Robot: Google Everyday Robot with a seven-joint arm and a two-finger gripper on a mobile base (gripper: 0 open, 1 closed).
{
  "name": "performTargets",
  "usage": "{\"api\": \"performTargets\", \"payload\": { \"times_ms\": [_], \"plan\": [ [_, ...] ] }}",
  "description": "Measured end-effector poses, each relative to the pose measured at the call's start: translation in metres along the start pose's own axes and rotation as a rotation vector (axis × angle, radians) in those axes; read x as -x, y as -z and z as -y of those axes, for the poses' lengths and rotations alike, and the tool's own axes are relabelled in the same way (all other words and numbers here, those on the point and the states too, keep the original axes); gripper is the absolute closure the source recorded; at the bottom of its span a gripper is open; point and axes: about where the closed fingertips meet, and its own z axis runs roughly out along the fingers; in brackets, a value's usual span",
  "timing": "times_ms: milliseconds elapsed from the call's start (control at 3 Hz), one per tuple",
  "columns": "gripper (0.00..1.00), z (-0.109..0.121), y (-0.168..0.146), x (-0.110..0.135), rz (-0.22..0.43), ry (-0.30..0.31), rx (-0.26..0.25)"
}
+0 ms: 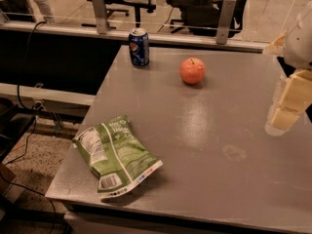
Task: Move apple near green jalapeno chip bag
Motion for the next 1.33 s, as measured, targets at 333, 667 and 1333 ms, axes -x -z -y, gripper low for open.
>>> {"api": "performTargets", "payload": {
  "times_ms": [333,667,1333],
  "plan": [
    [0.0,0.02,-0.006,0.002,0.008,-0.012,-0.012],
    [0.0,0.047,-0.02,0.005,0.04,-0.013,-0.04],
    [0.0,0.111,-0.06,0.027,0.166,-0.043,-0.08]
  ]
}}
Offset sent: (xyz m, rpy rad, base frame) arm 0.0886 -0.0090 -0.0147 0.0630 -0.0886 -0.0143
